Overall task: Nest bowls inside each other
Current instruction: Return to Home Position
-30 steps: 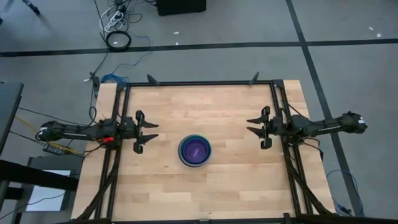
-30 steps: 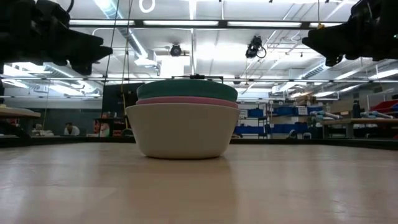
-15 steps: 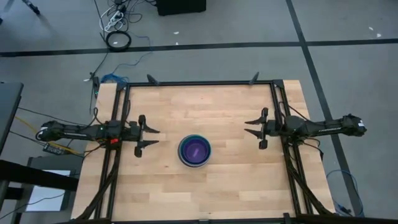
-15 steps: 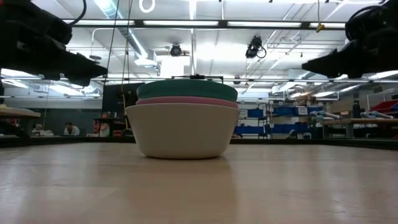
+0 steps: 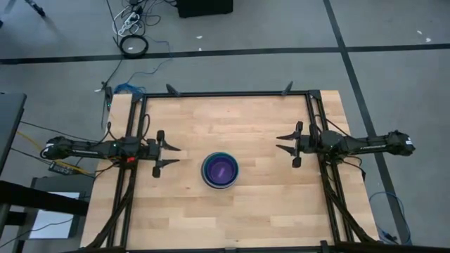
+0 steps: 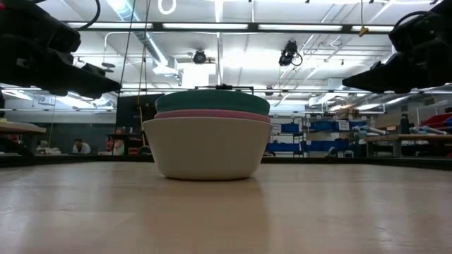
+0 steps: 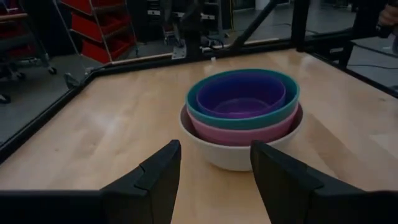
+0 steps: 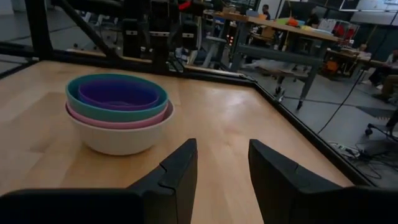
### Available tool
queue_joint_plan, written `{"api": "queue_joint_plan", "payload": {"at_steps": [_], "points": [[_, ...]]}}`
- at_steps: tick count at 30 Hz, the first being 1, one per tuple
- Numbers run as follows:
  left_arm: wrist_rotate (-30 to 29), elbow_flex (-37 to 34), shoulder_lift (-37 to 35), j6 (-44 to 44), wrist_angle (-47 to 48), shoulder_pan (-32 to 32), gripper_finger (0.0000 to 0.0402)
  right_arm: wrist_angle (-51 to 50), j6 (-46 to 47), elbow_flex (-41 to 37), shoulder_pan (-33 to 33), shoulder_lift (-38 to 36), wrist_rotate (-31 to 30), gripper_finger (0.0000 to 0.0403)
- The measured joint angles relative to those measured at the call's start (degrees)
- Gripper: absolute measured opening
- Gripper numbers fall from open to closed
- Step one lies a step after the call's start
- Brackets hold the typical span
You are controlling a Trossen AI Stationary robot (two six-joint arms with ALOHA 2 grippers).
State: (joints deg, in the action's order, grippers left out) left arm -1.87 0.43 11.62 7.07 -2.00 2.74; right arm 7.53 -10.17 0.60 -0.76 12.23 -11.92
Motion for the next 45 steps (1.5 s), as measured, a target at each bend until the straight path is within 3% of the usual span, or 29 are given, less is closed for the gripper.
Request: {"api": "queue_joint_plan", "payload": {"at_steps": [45], "points": [[-0.02,-0.03,0.00,-1.36,-4.55,0.00,0.0202,4.61,2.73,0.02,0.23,0.00,0.04,0.0132]]}}
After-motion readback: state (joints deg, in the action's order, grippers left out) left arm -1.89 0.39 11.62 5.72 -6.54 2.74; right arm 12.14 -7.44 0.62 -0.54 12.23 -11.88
